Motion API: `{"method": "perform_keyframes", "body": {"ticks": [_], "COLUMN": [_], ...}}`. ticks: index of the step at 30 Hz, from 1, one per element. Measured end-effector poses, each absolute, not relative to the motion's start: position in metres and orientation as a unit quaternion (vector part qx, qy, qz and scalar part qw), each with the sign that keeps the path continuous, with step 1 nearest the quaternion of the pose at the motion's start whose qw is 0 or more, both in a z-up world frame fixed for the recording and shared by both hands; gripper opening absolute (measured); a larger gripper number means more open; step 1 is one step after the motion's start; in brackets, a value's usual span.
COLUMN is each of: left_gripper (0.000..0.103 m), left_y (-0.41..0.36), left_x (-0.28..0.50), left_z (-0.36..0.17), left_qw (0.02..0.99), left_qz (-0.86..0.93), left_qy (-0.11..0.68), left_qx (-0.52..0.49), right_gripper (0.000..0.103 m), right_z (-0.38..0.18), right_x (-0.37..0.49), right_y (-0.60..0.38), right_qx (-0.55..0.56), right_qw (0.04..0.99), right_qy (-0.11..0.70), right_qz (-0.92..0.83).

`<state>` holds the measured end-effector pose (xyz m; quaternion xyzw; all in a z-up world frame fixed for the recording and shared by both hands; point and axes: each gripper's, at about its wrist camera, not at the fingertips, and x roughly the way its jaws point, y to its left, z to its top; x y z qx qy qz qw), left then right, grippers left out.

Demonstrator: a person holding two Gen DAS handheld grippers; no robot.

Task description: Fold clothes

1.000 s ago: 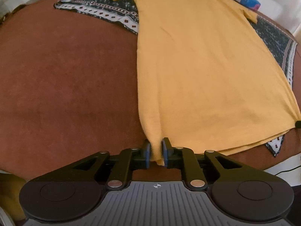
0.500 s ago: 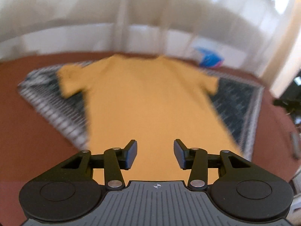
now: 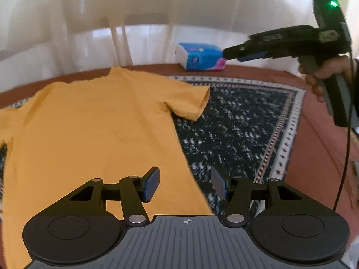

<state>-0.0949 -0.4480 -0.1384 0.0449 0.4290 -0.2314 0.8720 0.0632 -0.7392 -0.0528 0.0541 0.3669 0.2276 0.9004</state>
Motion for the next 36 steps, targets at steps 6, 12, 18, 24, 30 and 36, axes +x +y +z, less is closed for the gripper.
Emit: {"method": "perform_keyframes", "body": {"ticks": [6, 12, 18, 24, 30, 36], "left_gripper": [0.065, 0.065, 0.060, 0.048, 0.012, 0.003], "left_y": [-0.487, -0.532, -0.549, -0.553, -0.554, -0.533], "left_x": [-0.064, -0.018, -0.002, 0.004, 0.011, 0.028], "left_z": [-0.150, -0.160, -0.173, -0.180, -0.183, -0.169], "left_qw": [0.886, 0.887, 0.872, 0.862, 0.858, 0.867], "left_qz": [-0.205, -0.212, -0.227, -0.244, -0.258, -0.266], "left_qy": [0.406, 0.377, 0.383, 0.393, 0.399, 0.412], "left_qx": [0.089, 0.161, 0.202, 0.209, 0.198, 0.089], "right_gripper": [0.049, 0.049, 0.049, 0.049, 0.010, 0.002], "right_z": [-0.113, -0.131, -0.140, -0.149, -0.154, -0.125], "right_x": [0.108, 0.124, 0.134, 0.139, 0.141, 0.136], "right_y": [-0.744, -0.750, -0.751, -0.749, -0.749, -0.743], "right_qx": [0.073, 0.089, 0.094, 0.096, 0.101, 0.113], "right_qw": [0.879, 0.871, 0.862, 0.856, 0.851, 0.856], "right_qy": [0.414, 0.427, 0.440, 0.452, 0.464, 0.443], "right_qz": [0.225, 0.226, 0.232, 0.229, 0.225, 0.241]}}
